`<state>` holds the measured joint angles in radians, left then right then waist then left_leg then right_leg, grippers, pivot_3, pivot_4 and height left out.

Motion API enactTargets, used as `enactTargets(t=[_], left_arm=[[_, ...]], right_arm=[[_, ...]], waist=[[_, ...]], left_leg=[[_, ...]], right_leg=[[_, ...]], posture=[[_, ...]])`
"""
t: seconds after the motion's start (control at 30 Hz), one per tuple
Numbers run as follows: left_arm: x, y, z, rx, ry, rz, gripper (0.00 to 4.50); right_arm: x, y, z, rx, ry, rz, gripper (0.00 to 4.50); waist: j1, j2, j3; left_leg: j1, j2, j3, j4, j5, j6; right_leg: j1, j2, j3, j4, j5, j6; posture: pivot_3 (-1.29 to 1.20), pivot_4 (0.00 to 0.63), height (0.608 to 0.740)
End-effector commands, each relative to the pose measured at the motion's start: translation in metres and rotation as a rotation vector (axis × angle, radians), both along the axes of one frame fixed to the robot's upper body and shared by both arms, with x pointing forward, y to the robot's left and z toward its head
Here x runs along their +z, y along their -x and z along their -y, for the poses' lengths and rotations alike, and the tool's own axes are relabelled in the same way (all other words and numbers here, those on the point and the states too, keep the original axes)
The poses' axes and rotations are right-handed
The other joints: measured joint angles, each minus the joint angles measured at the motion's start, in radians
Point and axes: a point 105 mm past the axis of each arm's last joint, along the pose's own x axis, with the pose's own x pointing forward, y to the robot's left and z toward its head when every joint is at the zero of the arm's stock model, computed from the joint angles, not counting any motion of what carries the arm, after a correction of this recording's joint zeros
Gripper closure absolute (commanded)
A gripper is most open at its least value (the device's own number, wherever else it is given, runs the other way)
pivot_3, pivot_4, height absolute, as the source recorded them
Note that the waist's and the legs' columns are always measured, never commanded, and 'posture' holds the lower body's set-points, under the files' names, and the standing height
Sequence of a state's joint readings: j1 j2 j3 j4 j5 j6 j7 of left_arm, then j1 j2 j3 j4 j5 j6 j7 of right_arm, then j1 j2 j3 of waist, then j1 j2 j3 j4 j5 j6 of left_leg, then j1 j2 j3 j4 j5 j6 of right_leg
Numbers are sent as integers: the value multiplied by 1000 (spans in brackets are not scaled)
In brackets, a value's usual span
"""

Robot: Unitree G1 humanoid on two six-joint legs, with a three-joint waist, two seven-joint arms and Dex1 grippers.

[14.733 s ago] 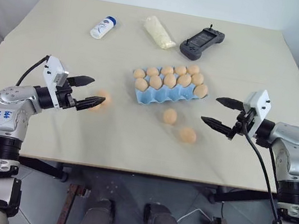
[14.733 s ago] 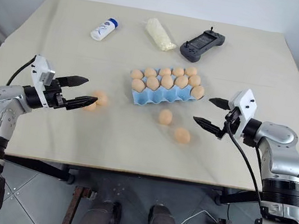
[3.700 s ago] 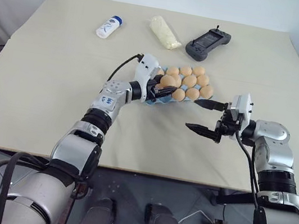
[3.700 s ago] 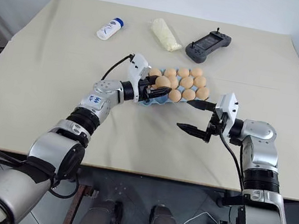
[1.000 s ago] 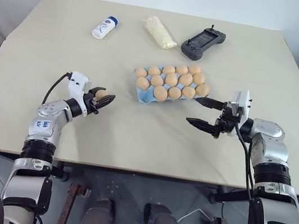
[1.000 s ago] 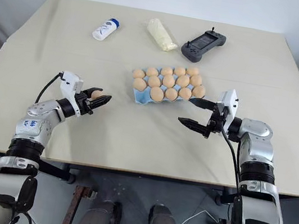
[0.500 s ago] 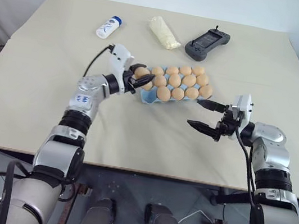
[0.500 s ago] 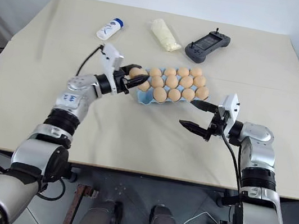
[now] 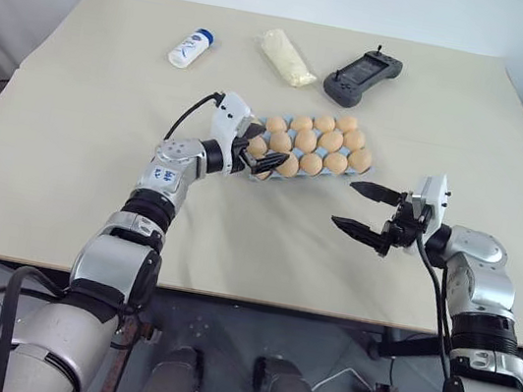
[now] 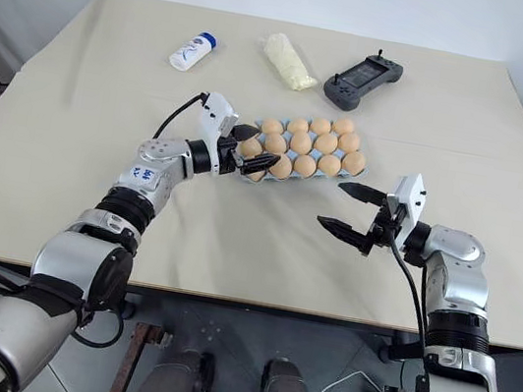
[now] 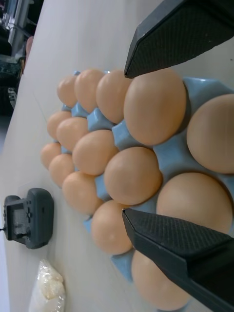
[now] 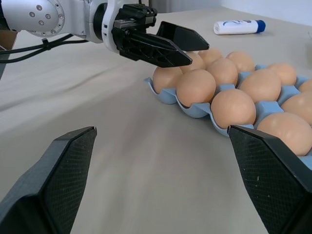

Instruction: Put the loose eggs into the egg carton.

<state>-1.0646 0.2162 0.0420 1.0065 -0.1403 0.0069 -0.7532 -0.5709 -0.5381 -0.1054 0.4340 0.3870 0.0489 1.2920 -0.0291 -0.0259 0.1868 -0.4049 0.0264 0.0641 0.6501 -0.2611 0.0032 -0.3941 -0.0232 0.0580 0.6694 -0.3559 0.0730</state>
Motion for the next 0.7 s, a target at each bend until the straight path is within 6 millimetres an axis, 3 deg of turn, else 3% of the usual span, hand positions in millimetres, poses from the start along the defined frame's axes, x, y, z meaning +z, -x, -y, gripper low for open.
enactTargets(t=[0.03, 0.13, 0.23, 0.53, 0.7], left_arm=[[36, -2, -14, 35, 57, 101, 21], [45, 7, -34, 61, 95, 142, 21], [38, 29, -54, -1, 99, 138, 21], [-5, 86, -119, 36, -23, 64, 21], [-18, 108, -140, 31, -43, -26, 21]], right_arm=[[15, 0, 2, 2, -15, 47, 0], [16, -2, 2, 8, -8, 51, 0], [18, -5, 1, 15, 1, 54, 0], [18, -25, -1, 26, 51, 51, 0], [16, -31, 0, 21, 60, 43, 0]], waist=[[-1, 0, 0], [-5, 0, 0], [-10, 0, 0], [-16, 0, 0], [-20, 0, 0]], left_leg=[[0, 0, 0, 0, 0, 0], [0, 0, 0, -1, 0, 0], [0, 1, 0, -1, 0, -1], [1, 0, -1, 1, 1, 0], [1, 0, -3, -1, 1, 0]], right_leg=[[0, 0, 0, 0, 0, 0], [0, 0, 0, 0, 0, 0], [0, 0, 1, 3, 0, 0], [1, -2, -1, 3, 0, 0], [1, -2, -2, 0, 0, 0]], posture=[[0, 150, 740], [0, 150, 740], [0, 150, 740], [0, 150, 740], [0, 150, 740]])
